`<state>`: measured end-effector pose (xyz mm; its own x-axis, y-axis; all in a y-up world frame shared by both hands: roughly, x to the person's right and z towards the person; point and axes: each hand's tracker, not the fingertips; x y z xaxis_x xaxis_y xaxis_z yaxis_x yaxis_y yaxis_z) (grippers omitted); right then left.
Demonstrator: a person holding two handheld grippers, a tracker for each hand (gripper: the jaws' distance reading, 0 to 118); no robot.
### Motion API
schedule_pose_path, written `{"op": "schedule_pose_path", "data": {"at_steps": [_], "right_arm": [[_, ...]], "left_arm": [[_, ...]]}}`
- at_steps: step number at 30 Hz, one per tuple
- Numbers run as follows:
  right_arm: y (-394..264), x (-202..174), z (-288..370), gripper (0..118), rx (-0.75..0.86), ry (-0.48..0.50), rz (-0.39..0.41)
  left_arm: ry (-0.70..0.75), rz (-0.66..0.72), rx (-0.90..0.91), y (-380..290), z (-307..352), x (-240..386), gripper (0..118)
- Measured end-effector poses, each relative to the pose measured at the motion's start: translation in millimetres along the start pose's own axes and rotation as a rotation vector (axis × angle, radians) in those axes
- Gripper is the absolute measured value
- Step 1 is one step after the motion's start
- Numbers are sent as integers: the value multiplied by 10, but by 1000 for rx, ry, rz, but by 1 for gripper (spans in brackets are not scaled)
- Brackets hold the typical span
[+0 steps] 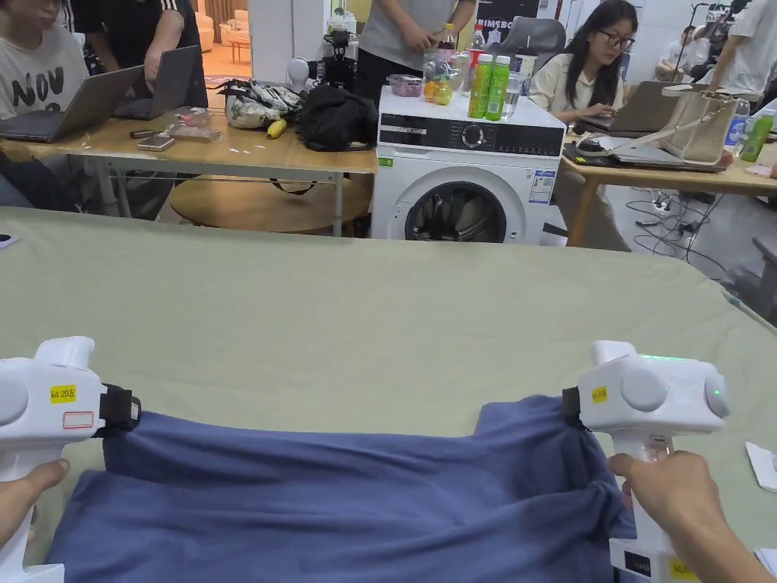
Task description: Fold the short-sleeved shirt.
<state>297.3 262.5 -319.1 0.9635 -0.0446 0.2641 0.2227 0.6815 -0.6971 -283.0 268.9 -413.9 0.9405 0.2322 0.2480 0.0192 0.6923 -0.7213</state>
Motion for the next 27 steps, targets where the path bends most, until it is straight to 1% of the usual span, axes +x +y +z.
{"op": "schedule_pose_path", "data": {"at_steps": [7, 13, 22, 23, 24, 27], "right_arm": [[-309, -45, 678, 0, 56, 3, 19], [-635, -68, 1087, 0, 46, -3, 56], [-1195, 0, 1270, 0, -41, -37, 114], [-1262, 6, 1246, 0, -71, -54, 136], [-1319, 18, 1207, 0, -94, -63, 141], [-1463, 67, 1038, 0, -151, -65, 134]], "left_arm": [[-25, 8, 63, -189, 525, -6, 0], [-28, -12, 58, -459, 768, -57, 0], [-46, -1, -66, -963, 912, -223, 0], [-42, 0, -83, -1017, 908, -243, 0], [-42, 1, -106, -1073, 898, -252, 0], [-31, 0, -161, -1217, 794, -256, 0]]}}
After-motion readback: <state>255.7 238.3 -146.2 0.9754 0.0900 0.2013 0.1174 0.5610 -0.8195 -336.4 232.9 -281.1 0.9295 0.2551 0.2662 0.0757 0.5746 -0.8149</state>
